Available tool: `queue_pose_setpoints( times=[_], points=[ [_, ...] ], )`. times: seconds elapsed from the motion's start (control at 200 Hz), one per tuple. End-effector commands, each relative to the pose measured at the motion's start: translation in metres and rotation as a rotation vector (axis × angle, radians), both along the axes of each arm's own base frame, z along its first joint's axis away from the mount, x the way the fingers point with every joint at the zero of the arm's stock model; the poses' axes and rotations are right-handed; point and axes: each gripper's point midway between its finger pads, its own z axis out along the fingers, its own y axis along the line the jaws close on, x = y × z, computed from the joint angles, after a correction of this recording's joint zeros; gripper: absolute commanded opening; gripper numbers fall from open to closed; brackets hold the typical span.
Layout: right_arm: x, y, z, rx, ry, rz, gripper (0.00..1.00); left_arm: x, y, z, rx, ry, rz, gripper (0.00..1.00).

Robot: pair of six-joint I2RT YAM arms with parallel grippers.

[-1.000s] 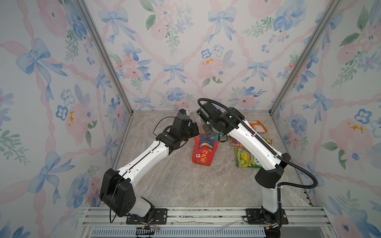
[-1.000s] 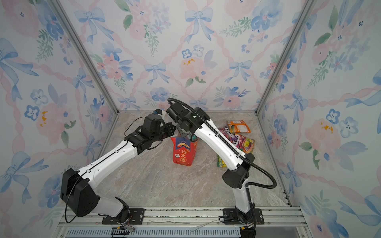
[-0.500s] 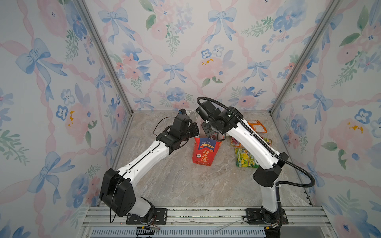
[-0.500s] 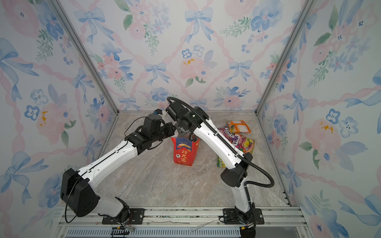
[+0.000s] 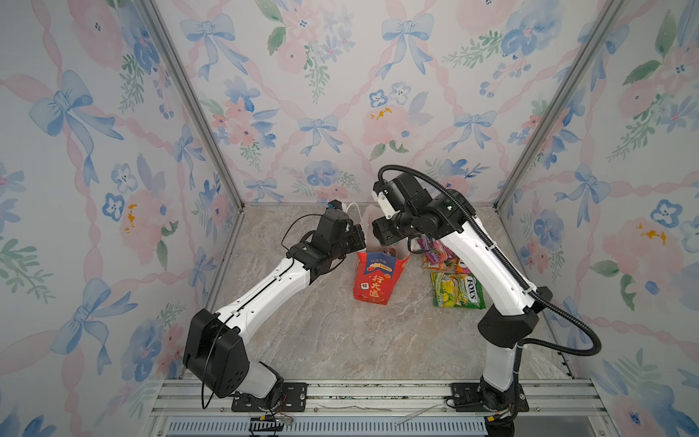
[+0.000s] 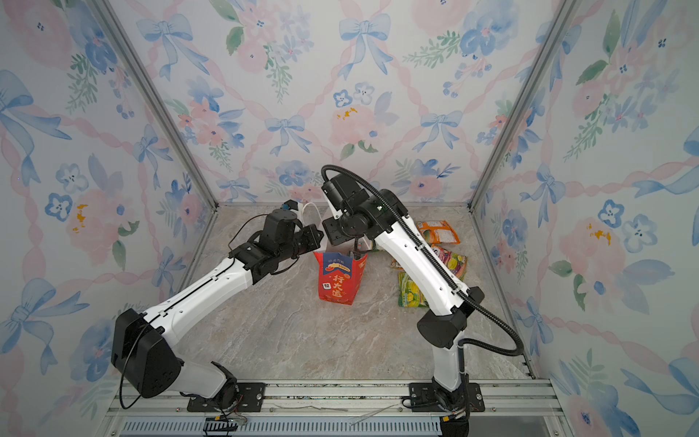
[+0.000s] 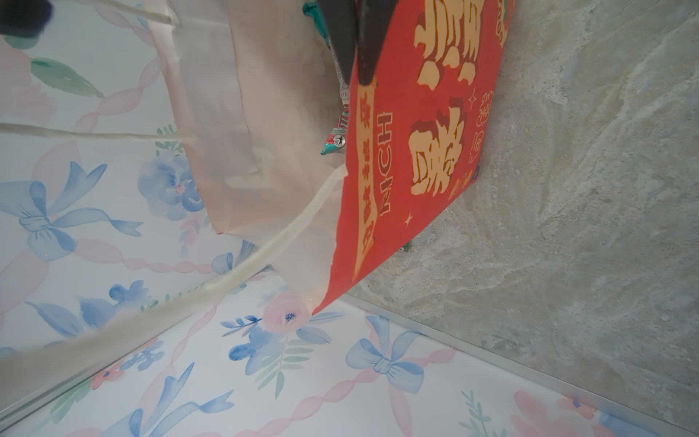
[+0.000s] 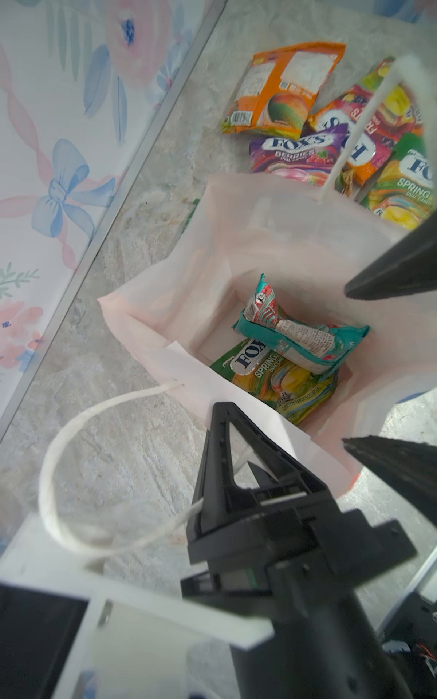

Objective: Place the snacks into the paper bag
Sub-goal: 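Move the right gripper back toward the green Fox's Spring Tea packet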

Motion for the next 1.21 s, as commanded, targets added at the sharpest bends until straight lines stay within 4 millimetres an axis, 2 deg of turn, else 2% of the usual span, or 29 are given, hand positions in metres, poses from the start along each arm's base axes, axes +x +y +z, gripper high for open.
queue_pose_setpoints(
  times=[0.0, 0.175, 0.2, 0.235, 0.41, 0.565, 0.7, 0.81, 0.915, 1.03, 1.09, 1.2],
  points=[
    [-0.024, -0.001, 0.032, 0.139, 0.018, 0.099, 0.65, -0.001, -0.004, -0.005, 0.008, 0.008, -0.022, 0.0],
    [-0.044, -0.032, 0.053, 0.215, 0.015, 0.112, 0.77, -0.001, -0.003, -0.004, 0.008, 0.004, -0.022, 0.0],
    [-0.043, -0.036, 0.051, 0.217, 0.025, 0.102, 0.78, -0.001, -0.003, -0.004, 0.008, 0.004, -0.023, 0.0],
    [-0.051, -0.05, 0.06, 0.241, 0.004, 0.087, 0.81, -0.001, -0.003, -0.004, 0.009, 0.005, -0.022, 0.0],
    [-0.066, -0.112, 0.07, 0.336, -0.046, -0.05, 0.93, 0.002, -0.004, -0.003, 0.007, 0.004, -0.025, 0.0],
    [-0.077, -0.164, 0.056, 0.387, -0.062, -0.22, 0.99, 0.004, -0.008, -0.007, 0.005, 0.017, -0.037, 0.0],
    [-0.082, -0.197, 0.025, 0.452, 0.008, -0.363, 0.98, 0.004, -0.009, -0.009, 0.004, 0.021, -0.042, 0.0],
    [-0.082, -0.223, -0.018, 0.519, 0.104, -0.485, 0.96, 0.005, -0.009, -0.009, 0.004, 0.022, -0.041, 0.0],
    [-0.082, -0.247, -0.069, 0.614, 0.216, -0.604, 0.97, 0.005, -0.009, -0.01, 0.005, 0.023, -0.048, 0.0],
    [-0.086, -0.277, -0.125, 0.635, 0.31, -0.756, 0.97, 0.005, -0.008, -0.01, 0.007, 0.021, -0.043, 0.0],
    [-0.086, -0.288, -0.147, 0.667, 0.352, -0.808, 0.96, 0.006, -0.007, -0.01, 0.008, 0.022, -0.041, 0.0],
    [-0.082, -0.302, -0.173, 0.698, 0.396, -0.871, 0.97, 0.006, -0.005, -0.01, 0.008, 0.021, -0.036, 0.0]
  ],
)
